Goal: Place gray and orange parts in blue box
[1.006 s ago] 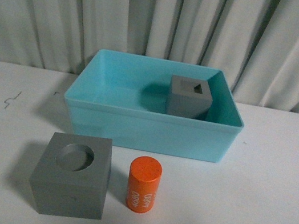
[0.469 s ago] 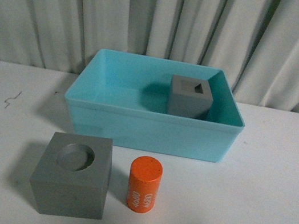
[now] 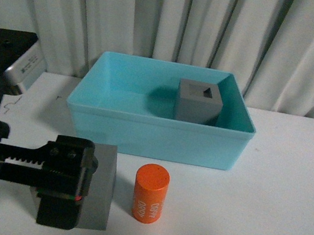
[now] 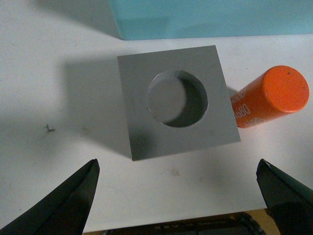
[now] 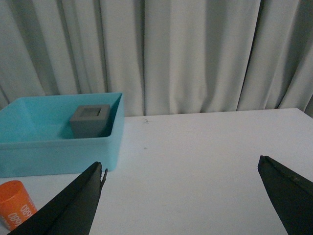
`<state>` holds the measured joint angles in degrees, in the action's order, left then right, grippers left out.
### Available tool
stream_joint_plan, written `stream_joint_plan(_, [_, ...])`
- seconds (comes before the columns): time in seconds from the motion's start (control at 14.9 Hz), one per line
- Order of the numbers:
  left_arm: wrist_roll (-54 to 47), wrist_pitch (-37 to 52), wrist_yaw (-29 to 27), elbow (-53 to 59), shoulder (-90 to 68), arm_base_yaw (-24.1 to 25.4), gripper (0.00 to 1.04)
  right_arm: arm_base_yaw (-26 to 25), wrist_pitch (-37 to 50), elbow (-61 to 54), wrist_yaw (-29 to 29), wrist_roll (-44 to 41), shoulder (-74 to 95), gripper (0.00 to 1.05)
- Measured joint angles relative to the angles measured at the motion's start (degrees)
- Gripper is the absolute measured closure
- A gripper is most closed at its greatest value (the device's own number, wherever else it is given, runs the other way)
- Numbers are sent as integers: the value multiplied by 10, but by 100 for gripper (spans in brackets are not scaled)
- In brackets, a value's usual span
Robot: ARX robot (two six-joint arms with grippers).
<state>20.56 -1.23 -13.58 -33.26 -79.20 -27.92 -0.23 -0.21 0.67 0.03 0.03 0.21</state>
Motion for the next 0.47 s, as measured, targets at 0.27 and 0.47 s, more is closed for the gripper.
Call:
stream_joint_plan(0.27, [-14, 39, -3, -32, -69, 21, 7, 0, 0, 0, 0, 0, 0, 6])
stream_joint_plan(0.47, [-34, 61, 3, -38, -104, 40, 7, 0, 0, 0, 0, 0, 0, 6])
